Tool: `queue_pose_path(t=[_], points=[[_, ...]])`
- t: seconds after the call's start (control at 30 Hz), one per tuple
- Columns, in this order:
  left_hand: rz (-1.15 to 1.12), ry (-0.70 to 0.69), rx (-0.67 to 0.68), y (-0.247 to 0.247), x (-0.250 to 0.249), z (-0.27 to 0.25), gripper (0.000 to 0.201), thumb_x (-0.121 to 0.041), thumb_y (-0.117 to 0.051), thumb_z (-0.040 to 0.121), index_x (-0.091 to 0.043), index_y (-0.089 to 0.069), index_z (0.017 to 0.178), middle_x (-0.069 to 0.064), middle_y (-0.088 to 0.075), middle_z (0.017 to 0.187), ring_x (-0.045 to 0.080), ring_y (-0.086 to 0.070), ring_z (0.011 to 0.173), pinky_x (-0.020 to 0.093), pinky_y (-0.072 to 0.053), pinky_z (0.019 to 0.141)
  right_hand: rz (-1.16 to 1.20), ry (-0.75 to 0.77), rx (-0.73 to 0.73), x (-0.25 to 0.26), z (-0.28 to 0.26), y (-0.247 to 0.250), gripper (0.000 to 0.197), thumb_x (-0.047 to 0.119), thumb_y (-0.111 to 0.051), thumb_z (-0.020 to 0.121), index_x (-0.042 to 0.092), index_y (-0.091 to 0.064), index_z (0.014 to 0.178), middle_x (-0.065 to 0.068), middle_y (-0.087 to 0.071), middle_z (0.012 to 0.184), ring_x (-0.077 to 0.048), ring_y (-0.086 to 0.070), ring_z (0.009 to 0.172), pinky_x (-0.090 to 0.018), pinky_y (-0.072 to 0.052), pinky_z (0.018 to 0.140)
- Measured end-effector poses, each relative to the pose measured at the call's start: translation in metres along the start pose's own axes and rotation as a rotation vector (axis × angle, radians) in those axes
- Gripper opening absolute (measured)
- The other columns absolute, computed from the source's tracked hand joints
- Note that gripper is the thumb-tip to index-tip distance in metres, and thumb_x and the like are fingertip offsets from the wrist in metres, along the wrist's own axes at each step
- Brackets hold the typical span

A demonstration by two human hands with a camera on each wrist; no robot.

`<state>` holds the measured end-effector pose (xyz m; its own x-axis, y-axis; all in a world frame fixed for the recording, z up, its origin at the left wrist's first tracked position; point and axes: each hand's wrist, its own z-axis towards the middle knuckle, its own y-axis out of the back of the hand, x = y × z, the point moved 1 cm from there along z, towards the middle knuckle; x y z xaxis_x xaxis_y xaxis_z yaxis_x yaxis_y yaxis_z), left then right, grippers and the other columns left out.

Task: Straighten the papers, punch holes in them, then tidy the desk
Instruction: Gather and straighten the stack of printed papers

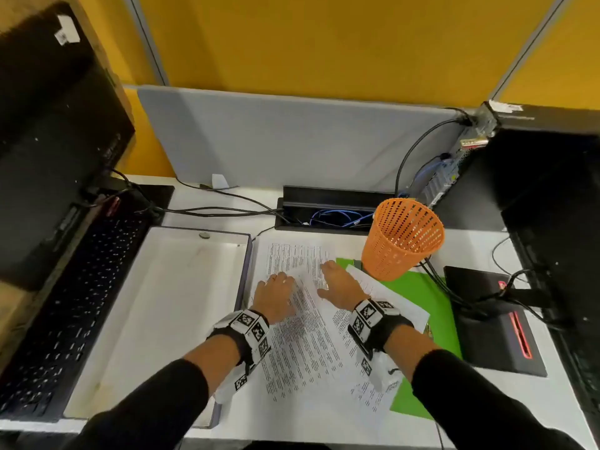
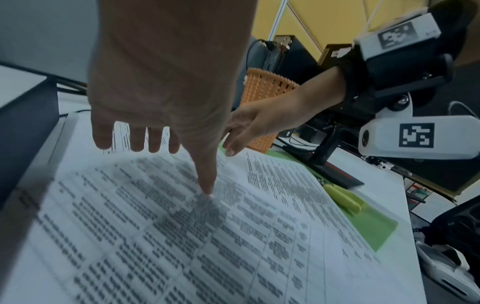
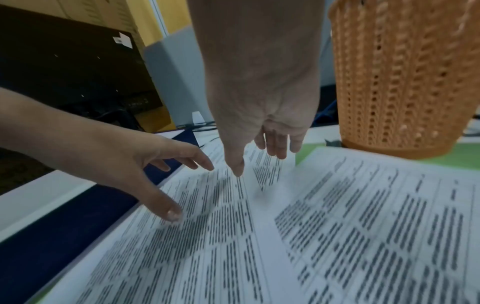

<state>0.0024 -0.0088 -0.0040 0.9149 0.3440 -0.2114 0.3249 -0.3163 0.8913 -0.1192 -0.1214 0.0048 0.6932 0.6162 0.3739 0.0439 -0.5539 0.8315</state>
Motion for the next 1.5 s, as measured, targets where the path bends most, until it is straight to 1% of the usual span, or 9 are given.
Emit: queue_pose_path(t=[0.1, 0.33, 0.47, 0.67, 0.87, 1.07, 1.23, 1.4, 1.5], points=[[-0.016, 0.013, 0.067, -0.019, 0.002, -0.005, 0.087, -0.045, -0.072, 0.077, -0.014, -0.027, 0.146, 0.004, -0.024, 0.151, 0.023, -0.027, 0.138, 0.042, -0.029, 0.109, 0.138, -0.101, 0.068, -0.006, -0.002, -0.023, 0.066, 0.018, -0.063, 0.086, 0.001, -0.027, 0.138, -0.016, -0.028, 0.144, -0.031, -0.029, 0.133, -0.041, -0.032, 0.109], [0.093, 0.031, 0.029, -0.050, 0.010, -0.008, 0.106, -0.044, -0.080, 0.069, -0.017, -0.016, 0.149, 0.004, -0.009, 0.157, 0.022, -0.016, 0.143, 0.041, -0.027, 0.111, 0.188, -0.204, -0.118, 0.000, 0.006, -0.057, 0.086, 0.025, -0.082, 0.066, 0.003, -0.032, 0.132, -0.015, -0.031, 0.136, -0.030, -0.035, 0.124, -0.039, -0.042, 0.099], [0.079, 0.040, 0.044, -0.049, 0.009, -0.006, 0.112, -0.048, -0.080, 0.065, -0.017, -0.015, 0.150, 0.004, -0.008, 0.156, 0.024, -0.015, 0.143, 0.043, -0.026, 0.113, 0.310, -0.285, -0.200, 0.008, 0.006, -0.068, 0.077, 0.017, -0.083, 0.064, 0.003, -0.037, 0.125, -0.015, -0.040, 0.128, -0.030, -0.045, 0.115, -0.041, -0.045, 0.094], [0.081, 0.045, 0.062, -0.050, 0.009, -0.005, 0.114, -0.047, -0.081, 0.065, -0.017, -0.012, 0.150, 0.006, -0.006, 0.157, 0.026, -0.012, 0.144, 0.045, -0.022, 0.114, 0.363, -0.358, -0.145, 0.010, 0.011, -0.069, 0.076, 0.015, -0.084, 0.062, 0.004, -0.039, 0.123, -0.015, -0.050, 0.123, -0.031, -0.049, 0.115, -0.049, -0.043, 0.096], [0.042, 0.037, 0.027, -0.051, 0.012, -0.008, 0.112, -0.049, -0.081, 0.064, -0.019, -0.015, 0.149, 0.004, -0.011, 0.155, 0.024, -0.016, 0.142, 0.042, -0.024, 0.113, 0.381, -0.406, -0.085, 0.010, 0.015, -0.065, 0.057, 0.019, -0.079, 0.069, 0.013, -0.048, 0.117, -0.005, -0.062, 0.115, -0.027, -0.054, 0.111, -0.047, -0.030, 0.104], [0.073, 0.087, -0.043, -0.048, 0.016, -0.008, 0.117, -0.059, -0.075, 0.065, -0.014, -0.008, 0.151, 0.014, -0.002, 0.157, 0.031, -0.010, 0.144, 0.044, -0.020, 0.116, 0.506, -0.339, -0.179, -0.001, 0.018, -0.064, 0.025, 0.008, -0.060, 0.085, 0.010, -0.065, 0.109, -0.016, -0.068, 0.106, -0.033, -0.063, 0.097, -0.045, -0.053, 0.086], [-0.287, 0.207, -0.174, -0.037, 0.022, -0.007, 0.124, -0.046, -0.078, 0.071, -0.006, 0.008, 0.151, 0.020, 0.013, 0.156, 0.036, 0.003, 0.146, 0.044, -0.010, 0.117, 0.578, -0.453, -0.369, -0.025, 0.014, -0.047, 0.020, 0.001, -0.046, 0.090, 0.001, -0.061, 0.103, -0.021, -0.061, 0.109, -0.038, -0.055, 0.105, -0.043, -0.046, 0.090], [-0.784, 0.307, -0.315, -0.034, 0.028, -0.002, 0.114, -0.015, -0.080, 0.074, 0.002, 0.004, 0.150, 0.020, -0.017, 0.152, 0.031, -0.019, 0.141, 0.042, -0.018, 0.116, 0.673, -0.489, -0.530, -0.043, 0.004, -0.033, 0.021, -0.005, -0.045, 0.089, -0.006, -0.059, 0.105, -0.026, -0.063, 0.106, -0.040, -0.056, 0.103, -0.040, -0.045, 0.087], [-1.191, 0.314, -0.366, -0.032, 0.024, -0.002, 0.091, 0.006, -0.070, 0.079, 0.002, -0.010, 0.146, 0.024, -0.051, 0.132, 0.029, -0.051, 0.121, 0.029, -0.045, 0.098, 0.776, -0.546, -0.571, -0.049, 0.002, -0.029, 0.030, -0.004, -0.052, 0.088, -0.007, -0.051, 0.118, -0.026, -0.056, 0.120, -0.039, -0.050, 0.114, -0.043, -0.041, 0.098]])
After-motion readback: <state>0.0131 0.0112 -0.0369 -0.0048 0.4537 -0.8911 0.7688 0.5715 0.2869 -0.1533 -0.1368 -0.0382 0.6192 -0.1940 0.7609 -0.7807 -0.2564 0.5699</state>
